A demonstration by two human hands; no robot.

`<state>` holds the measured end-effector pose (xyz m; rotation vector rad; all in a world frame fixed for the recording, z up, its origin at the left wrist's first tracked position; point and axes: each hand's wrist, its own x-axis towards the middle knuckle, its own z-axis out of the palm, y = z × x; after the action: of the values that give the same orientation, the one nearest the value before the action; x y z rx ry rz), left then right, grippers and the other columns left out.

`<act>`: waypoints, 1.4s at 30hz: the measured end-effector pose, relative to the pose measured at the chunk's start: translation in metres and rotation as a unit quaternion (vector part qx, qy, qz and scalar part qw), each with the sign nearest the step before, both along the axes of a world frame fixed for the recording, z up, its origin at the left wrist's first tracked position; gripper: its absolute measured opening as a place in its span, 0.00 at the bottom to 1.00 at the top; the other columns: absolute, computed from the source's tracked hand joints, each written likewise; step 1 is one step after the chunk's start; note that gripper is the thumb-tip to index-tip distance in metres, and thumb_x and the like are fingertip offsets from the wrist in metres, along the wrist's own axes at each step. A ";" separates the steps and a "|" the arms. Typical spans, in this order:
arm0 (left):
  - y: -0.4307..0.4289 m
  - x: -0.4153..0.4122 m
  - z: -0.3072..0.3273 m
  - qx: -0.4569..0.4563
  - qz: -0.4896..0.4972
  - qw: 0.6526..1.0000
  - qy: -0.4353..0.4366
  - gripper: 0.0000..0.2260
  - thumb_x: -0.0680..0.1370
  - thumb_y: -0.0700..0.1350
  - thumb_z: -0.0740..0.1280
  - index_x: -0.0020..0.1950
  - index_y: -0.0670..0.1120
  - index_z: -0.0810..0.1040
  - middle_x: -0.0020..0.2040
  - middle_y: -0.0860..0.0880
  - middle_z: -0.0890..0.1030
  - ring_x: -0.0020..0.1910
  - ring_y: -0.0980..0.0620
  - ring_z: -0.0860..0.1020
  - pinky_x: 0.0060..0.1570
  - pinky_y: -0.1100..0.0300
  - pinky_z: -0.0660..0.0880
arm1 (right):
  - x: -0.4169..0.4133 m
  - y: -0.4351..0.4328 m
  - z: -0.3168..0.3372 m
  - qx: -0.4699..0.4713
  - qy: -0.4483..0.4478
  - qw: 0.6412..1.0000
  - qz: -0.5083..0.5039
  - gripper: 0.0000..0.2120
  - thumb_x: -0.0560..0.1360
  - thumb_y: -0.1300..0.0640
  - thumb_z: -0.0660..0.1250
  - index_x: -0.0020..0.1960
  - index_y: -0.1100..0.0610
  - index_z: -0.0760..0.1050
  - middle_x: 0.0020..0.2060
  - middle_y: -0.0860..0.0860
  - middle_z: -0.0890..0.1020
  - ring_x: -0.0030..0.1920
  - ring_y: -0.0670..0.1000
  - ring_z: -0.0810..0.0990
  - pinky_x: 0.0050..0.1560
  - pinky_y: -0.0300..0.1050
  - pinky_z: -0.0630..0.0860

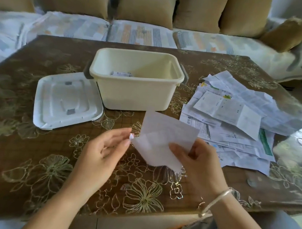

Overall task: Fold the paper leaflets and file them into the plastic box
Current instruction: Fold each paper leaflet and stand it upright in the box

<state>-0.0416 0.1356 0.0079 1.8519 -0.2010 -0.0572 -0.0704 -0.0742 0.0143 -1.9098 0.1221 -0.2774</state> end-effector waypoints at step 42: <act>0.025 -0.021 -0.016 0.072 0.065 0.995 0.010 0.20 0.75 0.67 0.60 0.47 0.53 0.81 0.38 0.59 0.83 0.34 0.57 0.81 0.30 0.62 0.76 | 0.001 0.042 -0.036 -0.196 -0.048 0.975 0.092 0.01 0.74 0.52 0.70 0.45 0.46 0.80 0.34 0.36 0.81 0.36 0.43 0.79 0.37 0.38 0.75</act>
<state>-0.0630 0.1611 -0.0076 2.0035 -0.0618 0.0001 -0.0694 -0.0319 -0.0221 -2.2766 -0.1883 -0.2821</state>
